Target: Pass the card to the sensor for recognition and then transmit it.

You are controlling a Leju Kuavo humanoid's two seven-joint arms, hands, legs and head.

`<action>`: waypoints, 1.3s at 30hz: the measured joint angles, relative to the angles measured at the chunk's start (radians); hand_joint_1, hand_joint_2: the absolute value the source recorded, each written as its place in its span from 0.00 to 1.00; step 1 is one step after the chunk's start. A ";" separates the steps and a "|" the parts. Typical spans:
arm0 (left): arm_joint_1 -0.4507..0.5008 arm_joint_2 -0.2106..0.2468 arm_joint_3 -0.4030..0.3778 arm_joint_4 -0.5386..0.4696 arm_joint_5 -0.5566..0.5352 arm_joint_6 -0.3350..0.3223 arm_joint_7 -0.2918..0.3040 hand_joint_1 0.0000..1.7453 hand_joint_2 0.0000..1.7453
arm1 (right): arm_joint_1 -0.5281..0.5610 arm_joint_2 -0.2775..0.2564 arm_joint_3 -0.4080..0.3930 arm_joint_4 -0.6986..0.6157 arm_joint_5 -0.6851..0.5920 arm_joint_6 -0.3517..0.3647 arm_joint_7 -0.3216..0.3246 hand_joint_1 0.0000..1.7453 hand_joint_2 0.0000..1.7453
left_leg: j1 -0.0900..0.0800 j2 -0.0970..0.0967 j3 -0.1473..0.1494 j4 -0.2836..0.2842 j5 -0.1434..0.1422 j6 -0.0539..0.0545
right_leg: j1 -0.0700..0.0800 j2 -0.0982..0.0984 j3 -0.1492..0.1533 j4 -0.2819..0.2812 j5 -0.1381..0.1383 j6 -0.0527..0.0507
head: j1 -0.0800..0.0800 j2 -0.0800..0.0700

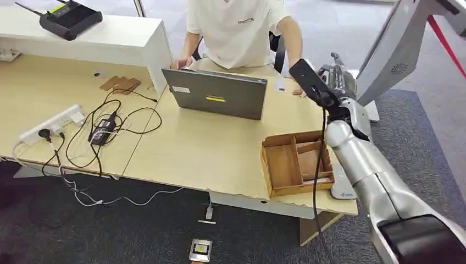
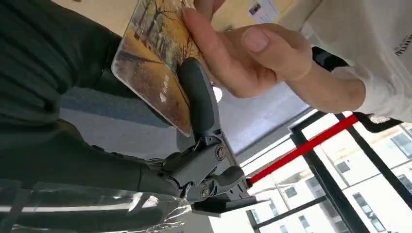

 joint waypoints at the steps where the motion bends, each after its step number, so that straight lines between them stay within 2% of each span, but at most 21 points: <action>1: 0.000 0.002 0.000 0.000 -0.001 0.000 0.000 0.00 1.00 | -0.002 0.005 0.002 0.016 0.000 -0.002 0.000 0.30 1.00 | 0.000 0.000 0.000 0.000 0.000 0.000 | 0.000 0.000 0.000 0.000 0.000 0.000 | 0.000 0.000; 2: 0.001 0.003 0.000 0.001 -0.002 -0.002 0.000 0.00 1.00 | -0.003 0.008 0.005 0.029 0.000 -0.005 0.000 0.15 1.00 | 0.000 0.000 0.000 0.000 0.000 0.000 | 0.000 0.000 0.000 0.000 0.000 0.000 | 0.000 0.000; 4: 0.001 0.005 0.000 0.002 -0.003 -0.003 0.003 0.00 1.00 | -0.005 0.014 0.009 0.051 0.002 -0.009 0.000 0.00 1.00 | 0.000 0.000 0.000 0.000 0.000 0.000 | 0.000 0.000 0.000 0.000 0.000 0.000 | 0.000 0.000; 10: 0.002 0.007 0.000 0.004 -0.005 -0.002 0.008 0.00 1.00 | -0.019 0.025 0.039 0.117 0.013 -0.036 0.000 0.00 1.00 | 0.000 0.000 0.000 0.000 0.000 0.000 | 0.000 0.000 -0.001 0.000 0.000 0.000 | 0.000 0.000; 20: 0.002 0.008 0.000 0.007 -0.010 0.005 0.003 0.00 1.00 | -0.037 0.042 0.065 0.149 0.018 -0.098 -0.011 0.00 1.00 | 0.000 0.000 0.000 0.000 0.000 0.000 | 0.000 0.000 -0.001 0.000 0.000 0.000 | 0.000 0.000; 22: 0.002 0.008 0.000 0.008 -0.010 0.006 -0.005 0.00 1.00 | -0.038 0.042 0.066 0.149 -0.009 -0.124 -0.035 0.00 1.00 | 0.000 0.000 0.000 0.000 0.000 0.000 | 0.000 0.000 -0.001 0.000 0.000 0.000 | 0.000 0.000; 26: 0.002 0.006 0.002 0.008 -0.003 0.021 -0.013 0.00 1.00 | -0.035 0.034 0.064 0.118 -0.103 -0.229 -0.124 0.00 1.00 | 0.000 0.001 0.000 0.000 0.000 0.000 | 0.000 0.000 -0.001 0.000 0.000 0.000 | 0.000 0.000; 28: 0.002 0.003 0.004 0.009 0.000 0.028 -0.014 0.00 1.00 | -0.022 0.022 0.059 0.071 -0.139 -0.275 -0.143 0.00 1.00 | 0.000 0.000 0.000 0.000 0.000 0.000 | 0.000 0.000 -0.001 0.000 0.000 0.000 | 0.000 0.000; 30: 0.002 0.001 0.005 0.010 0.003 0.032 -0.017 0.00 1.00 | -0.008 0.003 0.053 0.029 -0.135 -0.303 -0.134 0.00 1.00 | 0.000 0.001 0.001 0.000 0.000 0.000 | 0.000 0.000 -0.001 -0.001 0.000 0.000 | 0.000 0.000; 35: 0.005 -0.008 0.013 0.011 0.011 0.049 -0.030 0.00 1.00 | 0.056 -0.089 0.040 -0.105 0.019 -0.356 -0.035 0.00 1.00 | 0.000 0.000 0.001 0.001 0.000 0.000 | 0.000 0.000 0.000 -0.002 0.000 0.000 | 0.000 0.000; 39: 0.006 -0.019 0.028 0.012 0.021 0.074 -0.038 0.00 1.00 | 0.127 -0.211 -0.009 -0.217 0.183 -0.381 0.055 0.00 1.00 | 0.000 0.000 0.002 0.002 -0.001 0.002 | 0.000 0.000 0.002 -0.004 0.000 0.001 | 0.000 0.000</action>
